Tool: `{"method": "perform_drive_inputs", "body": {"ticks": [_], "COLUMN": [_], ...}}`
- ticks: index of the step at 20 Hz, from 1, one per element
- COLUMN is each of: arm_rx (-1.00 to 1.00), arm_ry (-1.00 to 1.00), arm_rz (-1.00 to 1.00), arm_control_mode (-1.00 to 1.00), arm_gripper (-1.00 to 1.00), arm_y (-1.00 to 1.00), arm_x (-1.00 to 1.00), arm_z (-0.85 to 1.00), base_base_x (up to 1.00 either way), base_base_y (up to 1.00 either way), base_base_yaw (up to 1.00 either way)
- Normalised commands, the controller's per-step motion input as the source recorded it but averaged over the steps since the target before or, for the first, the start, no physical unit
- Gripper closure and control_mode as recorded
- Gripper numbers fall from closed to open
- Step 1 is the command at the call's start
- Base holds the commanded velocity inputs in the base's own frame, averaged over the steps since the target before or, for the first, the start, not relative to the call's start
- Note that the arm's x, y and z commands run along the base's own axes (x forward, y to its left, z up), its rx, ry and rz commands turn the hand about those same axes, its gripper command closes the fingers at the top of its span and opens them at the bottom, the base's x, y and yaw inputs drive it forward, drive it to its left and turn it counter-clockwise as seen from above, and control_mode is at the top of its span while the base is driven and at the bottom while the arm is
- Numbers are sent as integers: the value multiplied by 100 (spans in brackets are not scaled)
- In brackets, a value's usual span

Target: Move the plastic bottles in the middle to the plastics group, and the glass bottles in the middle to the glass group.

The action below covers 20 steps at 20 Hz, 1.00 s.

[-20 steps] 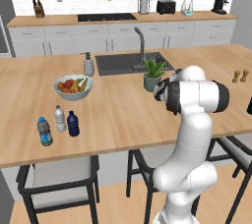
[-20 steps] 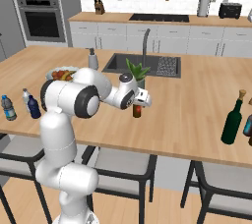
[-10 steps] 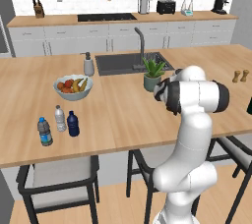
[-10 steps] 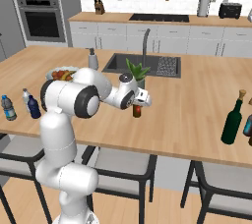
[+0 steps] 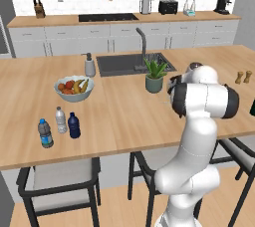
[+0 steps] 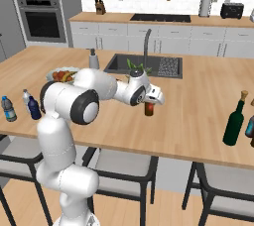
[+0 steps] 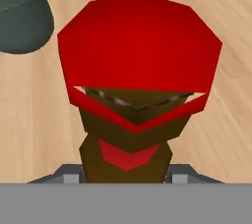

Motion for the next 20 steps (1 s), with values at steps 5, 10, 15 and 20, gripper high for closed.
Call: {"method": "perform_drive_inputs", "body": {"ticks": [5, 10, 15, 20], "arm_rx": [0, 0, 1, 10], "arm_ry": [3, 0, 0, -7], "arm_rz": [-15, -12, -7, -5], "arm_control_mode": [-100, -100, -100, -100], "arm_gripper": [100, 100, 100, 100], "arm_y": [-100, -100, -95, -83], "arm_x": [-31, -70, -49, -26], "arm_z": [4, -1, -3, -4], "base_base_x": [0, 0, 0, 0], "base_base_y": [0, 0, 0, 0], "base_base_yaw": [0, 0, 0, 0]}}
